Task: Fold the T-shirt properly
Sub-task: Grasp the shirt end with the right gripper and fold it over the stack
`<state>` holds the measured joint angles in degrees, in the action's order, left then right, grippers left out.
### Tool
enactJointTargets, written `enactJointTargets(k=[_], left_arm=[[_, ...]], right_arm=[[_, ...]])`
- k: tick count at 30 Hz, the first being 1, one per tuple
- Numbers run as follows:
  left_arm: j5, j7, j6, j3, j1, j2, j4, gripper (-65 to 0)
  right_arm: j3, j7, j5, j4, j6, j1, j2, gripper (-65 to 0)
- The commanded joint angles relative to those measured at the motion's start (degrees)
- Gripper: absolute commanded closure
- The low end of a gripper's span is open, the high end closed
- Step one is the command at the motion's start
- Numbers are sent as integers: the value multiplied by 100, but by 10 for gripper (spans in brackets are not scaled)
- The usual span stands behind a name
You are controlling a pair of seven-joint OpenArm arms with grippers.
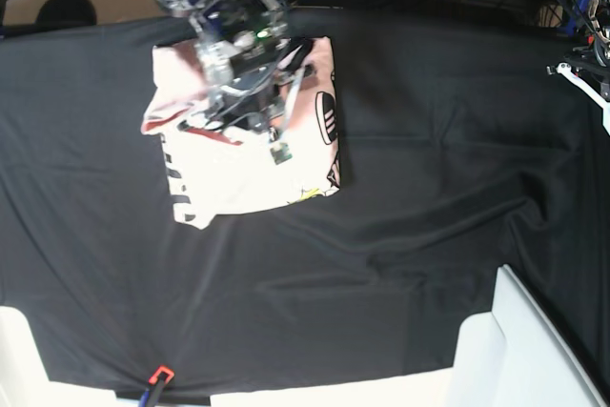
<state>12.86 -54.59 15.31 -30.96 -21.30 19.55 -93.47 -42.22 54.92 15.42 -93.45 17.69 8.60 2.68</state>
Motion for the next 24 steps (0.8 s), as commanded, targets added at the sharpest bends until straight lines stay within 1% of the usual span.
enactJointTargets(k=[1, 6, 13, 17, 18, 19, 22, 24], left_arm=[[-16, 65, -6, -29, -2, 106, -64, -37], [-16, 65, -6, -20, -2, 106, -64, -37], [-16, 65, -6, -20, -2, 106, -64, -37], [-16, 65, -6, -20, -2, 106, -64, -37], [-16, 65, -6, -20, -2, 106, -64, -37], [-16, 65, -6, -20, -2, 106, -64, -37], [-16, 65, -6, -20, -2, 106, -55, -37], [-16, 65, -6, -20, -2, 106, -55, -37]], right_arm=[[-64, -89, 45, 48, 11, -135, -96, -3], [-196, -89, 45, 461, 11, -381, -272, -3], [-213, -54, 45, 611, 11, -636, -483, -3], [-583, -54, 54, 857, 28, -715, -553, -3], [-609, -72, 54, 954, 81, -733, -553, -3], [-653, -81, 54, 1024, 213, -759, -553, -3], [-943, -81, 54, 1103, 758, -821, -553, -15], [-1101, -81, 54, 1103, 872, -847, -553, -52]])
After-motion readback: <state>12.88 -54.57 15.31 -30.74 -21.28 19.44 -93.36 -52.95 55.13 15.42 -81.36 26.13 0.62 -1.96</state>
